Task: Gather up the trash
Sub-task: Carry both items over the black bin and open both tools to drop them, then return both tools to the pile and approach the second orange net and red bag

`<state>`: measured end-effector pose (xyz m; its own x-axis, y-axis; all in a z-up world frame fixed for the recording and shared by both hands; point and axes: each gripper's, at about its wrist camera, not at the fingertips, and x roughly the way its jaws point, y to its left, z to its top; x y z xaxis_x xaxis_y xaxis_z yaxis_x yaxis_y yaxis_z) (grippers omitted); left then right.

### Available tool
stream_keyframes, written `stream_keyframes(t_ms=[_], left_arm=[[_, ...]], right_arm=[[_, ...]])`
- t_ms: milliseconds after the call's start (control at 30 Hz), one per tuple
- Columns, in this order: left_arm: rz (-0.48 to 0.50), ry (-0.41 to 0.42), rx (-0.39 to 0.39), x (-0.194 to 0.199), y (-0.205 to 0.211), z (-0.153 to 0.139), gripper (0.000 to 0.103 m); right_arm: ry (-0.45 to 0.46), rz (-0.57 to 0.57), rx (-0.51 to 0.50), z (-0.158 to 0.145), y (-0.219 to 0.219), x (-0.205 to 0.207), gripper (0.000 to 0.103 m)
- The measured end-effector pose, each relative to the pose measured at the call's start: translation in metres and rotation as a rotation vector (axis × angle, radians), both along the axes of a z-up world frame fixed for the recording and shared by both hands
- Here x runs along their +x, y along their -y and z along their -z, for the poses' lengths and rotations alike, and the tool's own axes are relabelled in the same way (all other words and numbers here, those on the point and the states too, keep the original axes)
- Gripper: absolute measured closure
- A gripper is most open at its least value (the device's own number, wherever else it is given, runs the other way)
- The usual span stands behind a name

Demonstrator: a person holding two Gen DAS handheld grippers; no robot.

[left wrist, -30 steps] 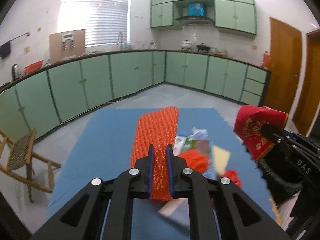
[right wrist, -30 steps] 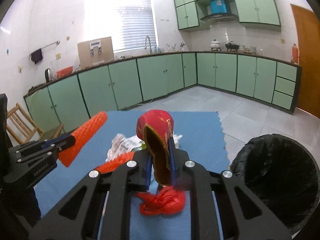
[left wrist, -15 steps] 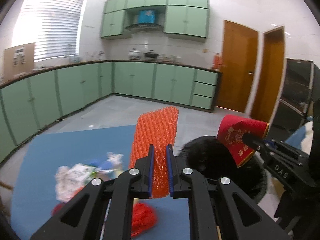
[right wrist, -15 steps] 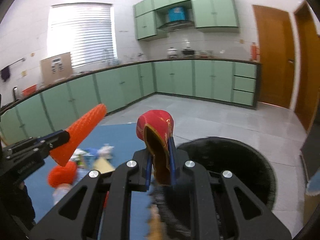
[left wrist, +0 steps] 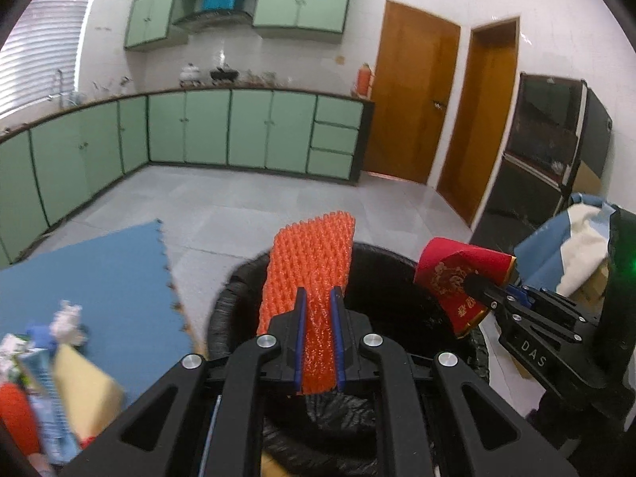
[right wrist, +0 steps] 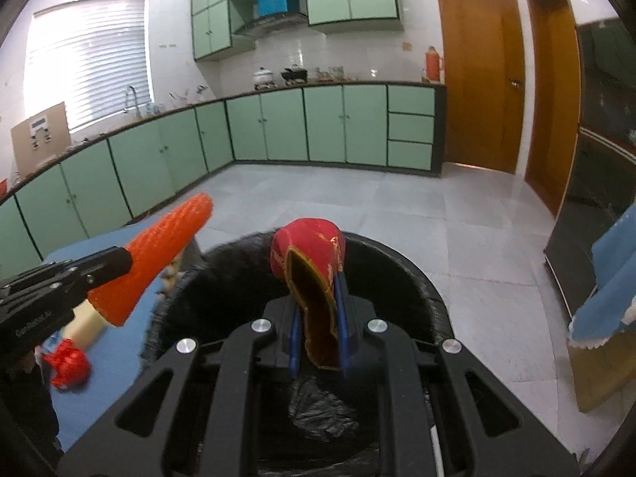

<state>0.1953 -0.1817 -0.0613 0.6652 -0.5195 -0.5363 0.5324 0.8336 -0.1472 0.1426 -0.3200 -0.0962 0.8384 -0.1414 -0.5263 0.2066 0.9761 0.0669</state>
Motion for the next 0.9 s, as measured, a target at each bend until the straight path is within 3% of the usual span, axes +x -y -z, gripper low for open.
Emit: stream_keyframes(t_ms=[133,200,267,333,367,433,500,667,900], left_arm=[[0.033,-0.049,0.018,0.013,0.027,0.018,0.091],[0.038,-0.065,0.028,0.021,0.035,0.023,0.090],[0.037,-0.084,0.031,0.026,0.041,0.025,0.079],[0.028,-0.085,0.034,0.029,0.037,0.025,0.065],[0.019,-0.081,0.033,0.029,0.034,0.024,0.058],[0.003,-0.076,0.033,0.028,0.025,0.022,0.055],[-0.024,-0.073,0.035,0.026,0.011,0.018,0.047],[-0.088,-0.037,0.040,0.014,-0.033,0.002,0.035],[-0.207,0.011,0.060,-0.015,-0.113,-0.014,0.032]], right_arm=[[-0.032,0.017,0.015,0.019,0.018,0.011,0.088],[-0.047,0.032,0.014,0.027,0.022,0.018,0.079],[-0.062,0.038,0.013,0.033,0.024,0.019,0.073],[-0.065,0.050,0.006,0.035,0.027,0.019,0.053],[-0.065,0.057,0.005,0.036,0.028,0.017,0.049],[-0.060,0.070,-0.001,0.035,0.024,0.013,0.026],[-0.043,0.087,-0.010,0.031,0.019,0.006,0.014],[-0.017,0.073,0.012,0.011,0.001,0.001,0.007],[0.026,-0.028,0.034,-0.016,-0.062,-0.002,0.005]])
